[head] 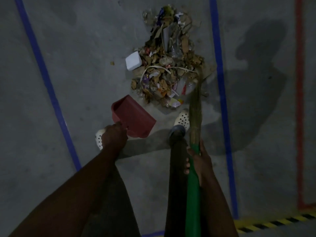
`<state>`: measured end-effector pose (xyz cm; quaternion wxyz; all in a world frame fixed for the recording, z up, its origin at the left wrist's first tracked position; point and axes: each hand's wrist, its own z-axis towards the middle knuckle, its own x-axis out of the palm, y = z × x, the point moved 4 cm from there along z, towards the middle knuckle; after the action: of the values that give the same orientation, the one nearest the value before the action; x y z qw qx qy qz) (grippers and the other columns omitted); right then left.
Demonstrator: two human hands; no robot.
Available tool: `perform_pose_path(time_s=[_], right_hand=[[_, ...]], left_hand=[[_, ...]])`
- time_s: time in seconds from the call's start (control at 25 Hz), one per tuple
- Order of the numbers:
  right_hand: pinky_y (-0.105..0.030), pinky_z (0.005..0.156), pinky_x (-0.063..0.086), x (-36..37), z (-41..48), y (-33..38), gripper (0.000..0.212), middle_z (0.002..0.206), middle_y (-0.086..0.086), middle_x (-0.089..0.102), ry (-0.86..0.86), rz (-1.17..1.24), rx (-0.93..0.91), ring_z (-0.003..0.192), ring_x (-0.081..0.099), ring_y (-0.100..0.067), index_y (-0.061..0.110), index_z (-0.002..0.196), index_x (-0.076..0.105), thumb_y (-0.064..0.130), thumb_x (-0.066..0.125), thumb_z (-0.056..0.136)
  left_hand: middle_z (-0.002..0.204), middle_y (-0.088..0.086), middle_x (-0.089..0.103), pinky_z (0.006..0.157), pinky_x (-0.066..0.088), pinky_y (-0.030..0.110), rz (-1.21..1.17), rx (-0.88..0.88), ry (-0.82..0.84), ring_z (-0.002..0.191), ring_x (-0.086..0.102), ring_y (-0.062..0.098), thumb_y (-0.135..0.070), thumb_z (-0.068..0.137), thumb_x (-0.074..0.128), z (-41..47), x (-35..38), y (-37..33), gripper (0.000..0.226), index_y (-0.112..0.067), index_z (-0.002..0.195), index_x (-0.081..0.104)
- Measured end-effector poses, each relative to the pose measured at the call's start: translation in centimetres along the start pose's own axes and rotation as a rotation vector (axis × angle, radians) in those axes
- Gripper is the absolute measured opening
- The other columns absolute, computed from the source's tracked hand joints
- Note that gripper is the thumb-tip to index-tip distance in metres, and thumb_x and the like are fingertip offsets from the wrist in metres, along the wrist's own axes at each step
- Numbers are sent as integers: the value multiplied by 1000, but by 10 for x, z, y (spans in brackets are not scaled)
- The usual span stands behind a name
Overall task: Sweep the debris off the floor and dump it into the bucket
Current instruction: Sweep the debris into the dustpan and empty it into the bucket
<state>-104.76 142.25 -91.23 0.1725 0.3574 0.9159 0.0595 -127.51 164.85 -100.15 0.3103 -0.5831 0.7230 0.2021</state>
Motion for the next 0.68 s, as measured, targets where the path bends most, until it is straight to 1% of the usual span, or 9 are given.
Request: perform_pose_path(time_s=[0.08, 0.16, 0.24, 0.32, 0.36, 0.44, 0.52, 0.64, 0.68], right_hand=[[-30, 44, 48, 39, 23, -28, 53, 70, -6, 59, -46, 42, -28, 47, 56, -18, 39, 146, 44, 25, 62, 99], [-31, 45, 49, 92, 59, -67, 56, 68, -7, 63, -172, 85, -15, 47, 55, -19, 48, 145, 44, 22, 63, 98], [-33, 48, 52, 160, 107, -110, 54, 81, -13, 69, -251, 128, 3, 54, 59, -23, 45, 145, 44, 21, 60, 99], [-36, 54, 55, 231, 154, -141, 47, 96, -18, 70, -228, 140, 28, 61, 62, -27, 30, 145, 48, 19, 57, 99], [-40, 56, 57, 262, 174, -150, 50, 98, -19, 69, -212, 137, 12, 63, 62, -28, 29, 147, 46, 17, 56, 99], [-52, 62, 61, 305, 203, -157, 63, 98, -20, 70, -200, 152, -26, 62, 63, -31, 38, 153, 36, 15, 56, 98], [-57, 61, 61, 326, 217, -155, 73, 97, -18, 71, -195, 136, -48, 60, 64, -30, 54, 152, 27, 19, 58, 96], [-47, 56, 60, 327, 220, -149, 74, 103, -16, 71, -127, 188, -95, 59, 62, -25, 67, 144, 25, 24, 61, 96], [-41, 53, 57, 326, 217, -145, 73, 97, -15, 69, -82, 205, -106, 56, 60, -22, 68, 143, 28, 24, 62, 96]], left_hand=[[109, 17, 66, 74, 47, 41, 27, 18, -5, 101, 57, 36, -26, 98, 51, 30, 4, 42, 25, -10, 116, 57], [112, 18, 65, 75, 46, 44, 83, 121, -51, 102, 55, 39, -26, 98, 52, 66, 14, 80, 28, -11, 120, 58], [113, 22, 65, 76, 49, 51, 89, 240, -171, 99, 56, 47, -25, 99, 55, 101, 29, 120, 30, -10, 124, 60], [109, 24, 67, 74, 49, 53, 86, 267, -251, 94, 57, 48, -25, 99, 56, 139, 46, 155, 29, -9, 122, 60], [109, 23, 67, 74, 49, 52, 111, 272, -250, 95, 57, 47, -28, 99, 54, 162, 58, 169, 30, -10, 123, 59], [112, 23, 67, 78, 48, 52, 160, 283, -220, 99, 56, 46, -34, 100, 51, 204, 76, 190, 35, -11, 125, 57], [113, 21, 66, 78, 48, 49, 173, 304, -198, 101, 58, 44, -40, 101, 46, 238, 88, 197, 37, -15, 127, 54], [111, 17, 65, 70, 47, 45, 196, 420, -190, 95, 62, 41, -46, 101, 41, 272, 94, 175, 37, -20, 126, 51], [110, 16, 65, 69, 47, 44, 211, 465, -193, 94, 63, 41, -47, 101, 41, 282, 93, 162, 38, -21, 126, 51]])
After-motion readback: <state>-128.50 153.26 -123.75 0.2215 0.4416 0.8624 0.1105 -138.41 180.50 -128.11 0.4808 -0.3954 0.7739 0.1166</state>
